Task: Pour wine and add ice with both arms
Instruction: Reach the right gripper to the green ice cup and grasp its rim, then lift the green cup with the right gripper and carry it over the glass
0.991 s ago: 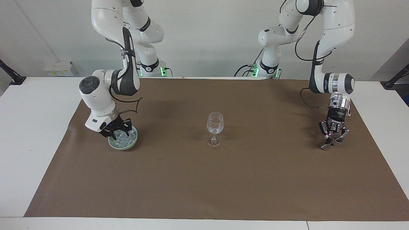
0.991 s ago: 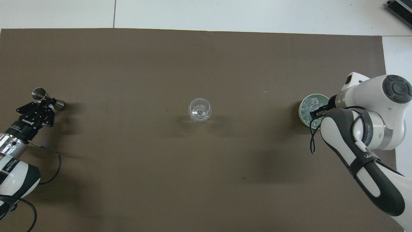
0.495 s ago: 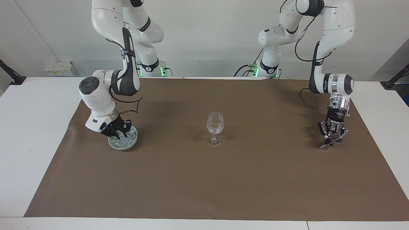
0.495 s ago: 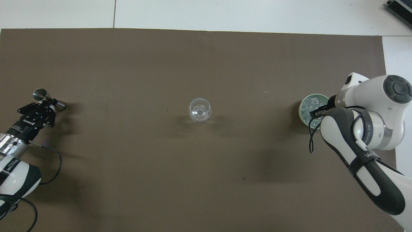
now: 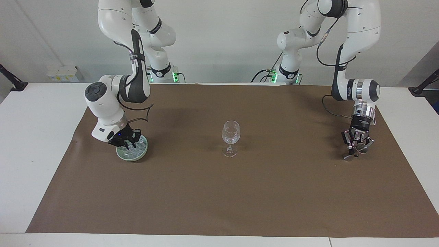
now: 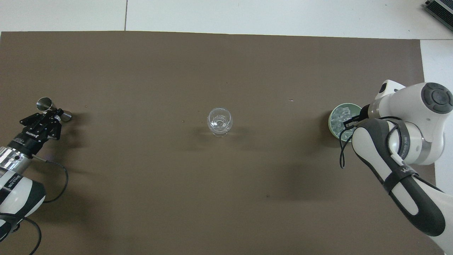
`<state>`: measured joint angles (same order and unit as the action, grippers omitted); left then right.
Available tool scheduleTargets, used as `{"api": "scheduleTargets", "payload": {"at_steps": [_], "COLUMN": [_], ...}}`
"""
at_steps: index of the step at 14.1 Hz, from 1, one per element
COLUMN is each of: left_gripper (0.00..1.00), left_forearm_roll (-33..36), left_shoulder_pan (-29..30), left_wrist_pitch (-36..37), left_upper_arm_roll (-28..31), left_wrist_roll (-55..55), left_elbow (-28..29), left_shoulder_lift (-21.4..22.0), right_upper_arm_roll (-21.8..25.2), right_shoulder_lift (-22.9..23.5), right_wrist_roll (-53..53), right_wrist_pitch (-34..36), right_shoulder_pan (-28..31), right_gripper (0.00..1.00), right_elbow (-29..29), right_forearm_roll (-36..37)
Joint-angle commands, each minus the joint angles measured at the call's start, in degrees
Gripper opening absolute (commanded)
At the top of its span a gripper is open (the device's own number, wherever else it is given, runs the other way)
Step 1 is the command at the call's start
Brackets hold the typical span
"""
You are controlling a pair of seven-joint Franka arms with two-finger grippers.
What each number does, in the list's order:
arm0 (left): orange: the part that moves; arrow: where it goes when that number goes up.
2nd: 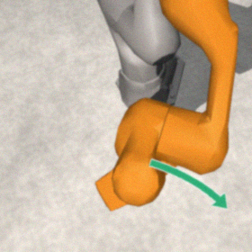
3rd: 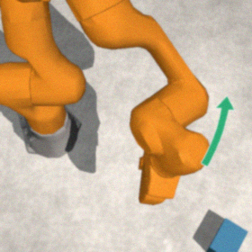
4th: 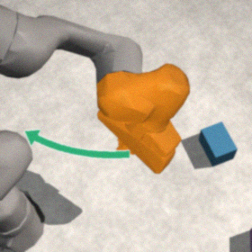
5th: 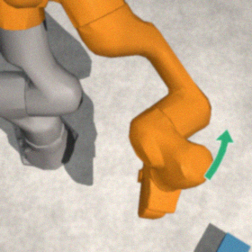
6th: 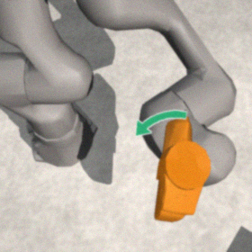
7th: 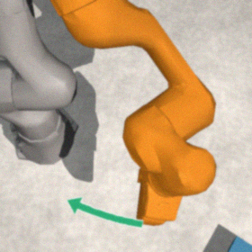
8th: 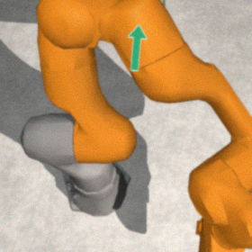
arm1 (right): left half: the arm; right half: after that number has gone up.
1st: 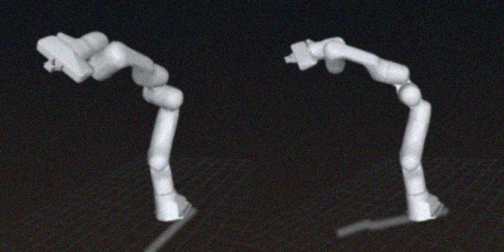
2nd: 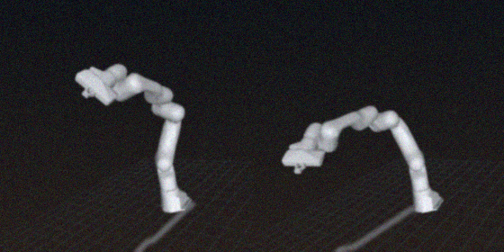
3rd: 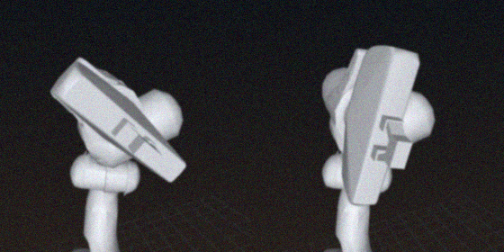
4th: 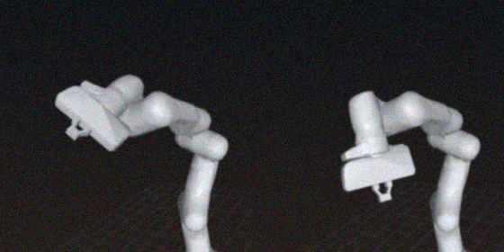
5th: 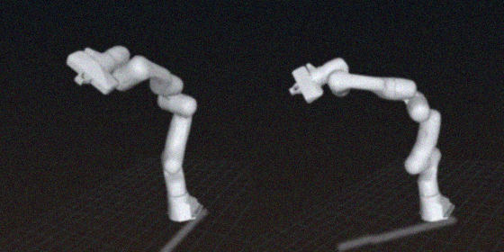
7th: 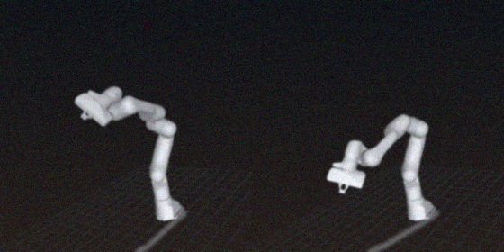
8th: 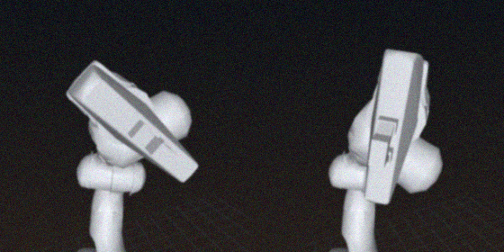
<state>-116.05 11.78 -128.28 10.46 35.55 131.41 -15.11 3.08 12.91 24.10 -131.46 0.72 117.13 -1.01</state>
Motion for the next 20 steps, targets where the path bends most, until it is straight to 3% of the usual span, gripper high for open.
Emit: {"api": "scheduleTargets", "payload": {"at_steps": [1, 4, 8, 9, 10, 14, 20], "left_gripper": [0.30, 0.38, 0.56, 0.90, 1.00, 1.00, 1.00], "left_forearm_roll": [-0.23, -0.23, -0.23, -0.23, -0.23, -0.15, 0.03], "left_shoulder_pan": [0.18, 0.18, 0.26, 0.26, 0.26, 0.53, 0.79], "left_wrist_pitch": [0.40, 0.40, 0.48, 0.57, 0.66, 1.45, 1.98], "left_upper_arm_roll": [-0.18, -0.18, -0.18, -0.18, -0.18, -0.18, 0.08], "left_wrist_roll": [0.75, 0.75, 0.75, 0.75, 0.75, 0.75, 1.01], "left_elbow": [-1.07, -1.07, -1.07, -1.07, -1.07, -0.98, -0.28], "left_shoulder_lift": [-0.89, -0.89, -0.88, -0.80, -0.80, -0.54, 1.83], "right_upper_arm_roll": [-0.53, -0.62, -0.71, -0.97, -2.02, -5.89, -14.06], "right_shoulder_lift": [-0.52, -2.62, -7.10, -8.42, -9.65, -12.02, -13.26], "right_wrist_roll": [0.34, -2.20, -8.79, -10.90, -13.44, -24.52, -42.18], "right_wrist_pitch": [2.69, 5.86, 8.94, 9.21, 9.56, 15.17, 16.42], "right_shoulder_pan": [0.87, 0.52, -0.19, -0.45, -0.54, -0.54, -0.63], "right_gripper": [0.08, 0.00, 0.00, 0.00, 0.00, 0.00, 0.00], "right_elbow": [-1.37, -2.44, -2.79, -2.79, -3.14, -8.49, -12.98], "right_forearm_roll": [-1.01, -1.10, -4.87, -4.87, -4.96, -4.87, -4.52]}}
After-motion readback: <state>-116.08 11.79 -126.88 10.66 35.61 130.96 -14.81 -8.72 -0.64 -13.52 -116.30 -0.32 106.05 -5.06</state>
